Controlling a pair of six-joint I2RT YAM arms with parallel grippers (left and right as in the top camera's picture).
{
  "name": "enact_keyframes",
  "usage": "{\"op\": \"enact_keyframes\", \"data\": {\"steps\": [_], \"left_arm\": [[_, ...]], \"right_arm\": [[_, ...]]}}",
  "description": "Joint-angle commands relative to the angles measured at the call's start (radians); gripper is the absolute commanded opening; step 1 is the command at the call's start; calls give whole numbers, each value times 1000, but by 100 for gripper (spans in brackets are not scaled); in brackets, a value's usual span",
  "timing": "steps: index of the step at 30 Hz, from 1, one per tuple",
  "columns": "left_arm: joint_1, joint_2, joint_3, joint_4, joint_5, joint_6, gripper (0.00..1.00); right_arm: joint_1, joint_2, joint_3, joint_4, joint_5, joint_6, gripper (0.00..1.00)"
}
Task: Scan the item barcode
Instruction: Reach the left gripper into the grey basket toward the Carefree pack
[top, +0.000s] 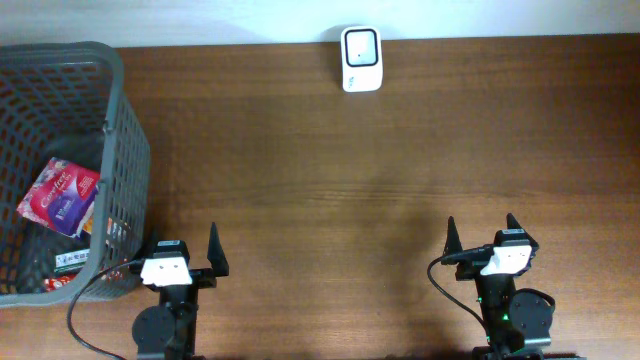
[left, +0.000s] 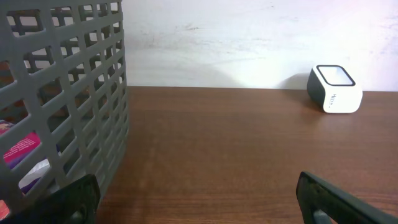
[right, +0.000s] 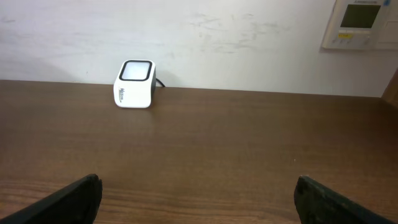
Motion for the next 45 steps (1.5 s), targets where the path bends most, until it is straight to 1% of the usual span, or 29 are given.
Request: {"op": "enact_keyframes", "data": {"steps": [1,33,34,35,36,37,38,39,40,41,44,45], "left_arm": [[4,-4,-10,2,-3,9,99],[4,-4,-10,4,-4,20,99],[3,-4,-10,13,12,11,99],[2,-4,-10,52,166,-11,99],[1,-4,-10,109,255,-11,99],[2,-4,-9,179,320,-10,99],[2,-4,-9,242,349,-10,99],[1,-4,-5,305,367,-10,99],[2,-4,3,335,364,-7,99],[2,-4,17,362,364,21,99],[2,-4,89,369,360,165,99],[2,-4,122,370,338,187,99]], "right_arm": [[2,-6,-7,-5,8,0,98],[2,-6,-7,-5,8,0,98],[2,-6,-7,-5,8,1,98],[2,-6,-7,-5,8,1,98],[2,-6,-7,-5,8,0,98],[2,-6,-7,-5,8,0,98],[2,-6,-7,-5,8,0,98],[2,-6,-7,-5,8,0,98],[2,-6,-7,-5,8,0,98],[2,-6,-7,-5,8,1,98],[2,-6,-7,-5,8,0,98],[2,-6,-7,-5,8,0,98]]}}
